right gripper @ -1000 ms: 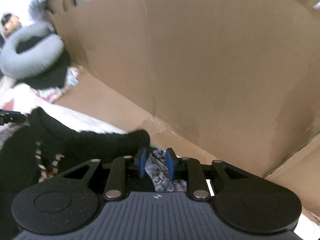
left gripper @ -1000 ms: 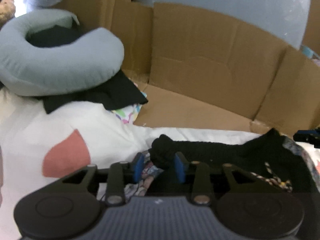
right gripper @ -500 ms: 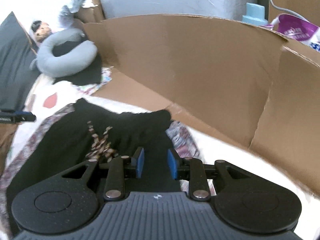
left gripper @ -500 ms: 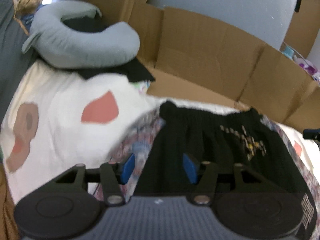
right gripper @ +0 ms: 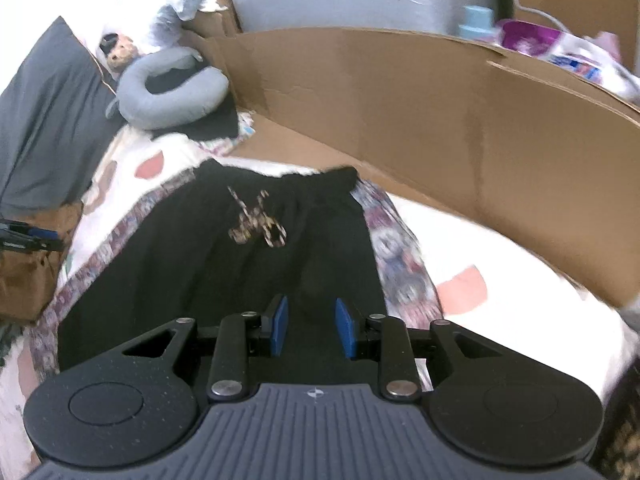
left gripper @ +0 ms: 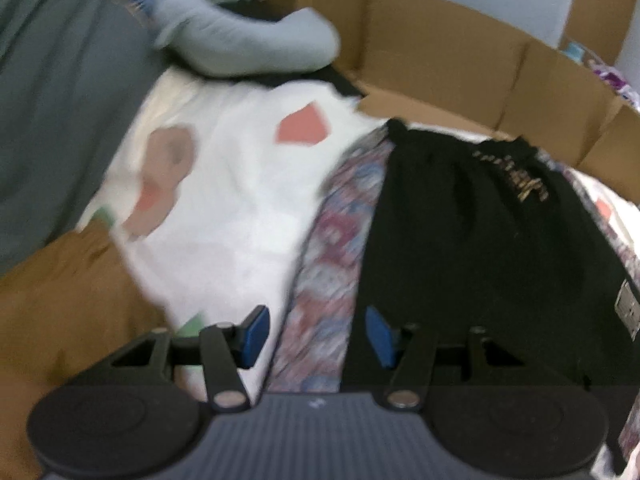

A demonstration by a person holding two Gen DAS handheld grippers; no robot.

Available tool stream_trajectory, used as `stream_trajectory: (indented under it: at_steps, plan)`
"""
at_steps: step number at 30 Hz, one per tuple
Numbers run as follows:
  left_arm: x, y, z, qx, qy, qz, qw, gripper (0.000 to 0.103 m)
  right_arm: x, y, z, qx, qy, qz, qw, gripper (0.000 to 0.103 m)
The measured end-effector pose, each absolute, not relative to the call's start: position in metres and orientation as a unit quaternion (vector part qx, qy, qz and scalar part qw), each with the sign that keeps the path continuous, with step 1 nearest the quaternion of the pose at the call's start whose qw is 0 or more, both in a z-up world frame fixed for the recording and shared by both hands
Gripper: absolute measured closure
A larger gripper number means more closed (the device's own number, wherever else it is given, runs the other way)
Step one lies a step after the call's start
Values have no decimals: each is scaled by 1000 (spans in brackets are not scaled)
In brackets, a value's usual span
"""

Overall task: Fold clothes
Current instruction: 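Open both grippers and release the waistband, leaving the shorts flat, then grasp the bear-print side panel of the shorts with the left gripper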

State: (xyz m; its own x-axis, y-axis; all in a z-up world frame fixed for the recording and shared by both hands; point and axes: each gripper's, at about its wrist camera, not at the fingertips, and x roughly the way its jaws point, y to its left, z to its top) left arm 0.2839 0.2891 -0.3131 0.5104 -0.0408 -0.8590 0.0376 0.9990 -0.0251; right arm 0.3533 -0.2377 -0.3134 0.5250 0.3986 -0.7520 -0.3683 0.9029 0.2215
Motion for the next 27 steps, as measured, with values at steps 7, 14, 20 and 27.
stream_trajectory:
  at_steps: [7,14,20,27]
  plan:
    - [241,319,-316,-18,511,8,859,46,302,-259,-318,21,457,180,871,69]
    - [207,333,-330,-12,552,9,834,50,267,-271,-329,49,492,144,857,69]
    - [188,339,-343,-15,571,14,821,50,240,-276,-342,67,511,126,848,63]
    - [178,343,-366,-23,577,19,816,55,218,-264,-374,104,545,126,822,63]
